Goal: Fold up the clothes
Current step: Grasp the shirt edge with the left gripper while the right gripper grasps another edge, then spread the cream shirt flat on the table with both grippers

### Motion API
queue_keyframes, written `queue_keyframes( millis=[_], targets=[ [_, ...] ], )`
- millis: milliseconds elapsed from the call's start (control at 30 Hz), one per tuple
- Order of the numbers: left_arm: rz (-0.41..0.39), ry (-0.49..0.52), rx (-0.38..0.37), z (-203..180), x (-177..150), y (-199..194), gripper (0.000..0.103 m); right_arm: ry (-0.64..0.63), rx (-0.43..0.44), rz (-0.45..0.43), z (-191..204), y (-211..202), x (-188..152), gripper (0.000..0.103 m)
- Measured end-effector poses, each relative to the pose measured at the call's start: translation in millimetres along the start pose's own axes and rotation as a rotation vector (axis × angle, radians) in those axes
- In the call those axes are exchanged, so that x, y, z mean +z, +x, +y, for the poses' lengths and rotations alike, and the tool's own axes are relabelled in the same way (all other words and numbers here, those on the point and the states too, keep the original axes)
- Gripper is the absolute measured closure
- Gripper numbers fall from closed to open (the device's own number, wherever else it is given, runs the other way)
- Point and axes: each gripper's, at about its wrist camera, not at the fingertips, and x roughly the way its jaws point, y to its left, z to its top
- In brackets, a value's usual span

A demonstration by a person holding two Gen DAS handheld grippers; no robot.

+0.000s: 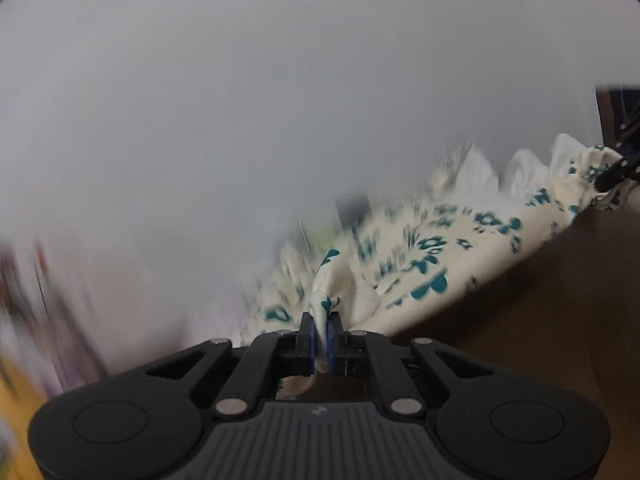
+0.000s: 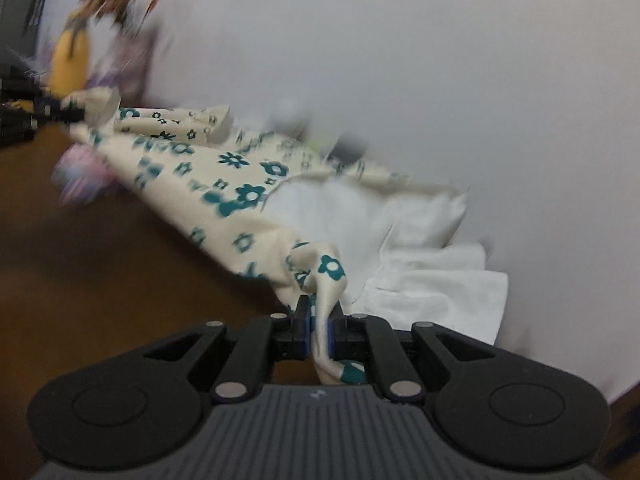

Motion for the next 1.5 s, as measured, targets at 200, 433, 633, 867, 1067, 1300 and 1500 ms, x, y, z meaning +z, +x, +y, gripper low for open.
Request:
queue_keyframes(
  millis=[200,433,633,867,1067,1300,1500],
  targets=[
    [0.175,-0.126,-0.008,-16.4,-54.7,-6.1,0.099,0.071,0.134,0.024,21.9,1.1,-54.0,0.096],
    [0.218,-0.085,-0.006,-21.6,-53.8,-21.3,0.098,0.102,0.194,0.046,12.0,-6.0,-61.1,0.096],
    [0.302,-0.066,-0.088,-13.7,-68.6,-33.1,0.085,0.144,0.226,0.093,10.1,-16.4,-52.8,0.073],
    [0.179,-0.099,-0.118,20.5,-41.1,-52.3,0.046,0.192,0.263,0.148,7.8,-28.6,-43.1,0.053],
    [0.207,0.058,-0.256,3.9,-32.8,-22.5,0.044,0.152,0.258,0.194,37.5,1.3,-28.8,0.046],
    [0.316,0.034,-0.281,18.3,-53.3,13.5,0.099,0.103,0.251,0.247,72.9,37.3,-12.0,0.102],
    [0.312,-0.070,-0.299,38.9,-71.9,-5.7,0.099,0.080,0.247,0.281,80.6,21.5,-27.3,0.102]
  ],
)
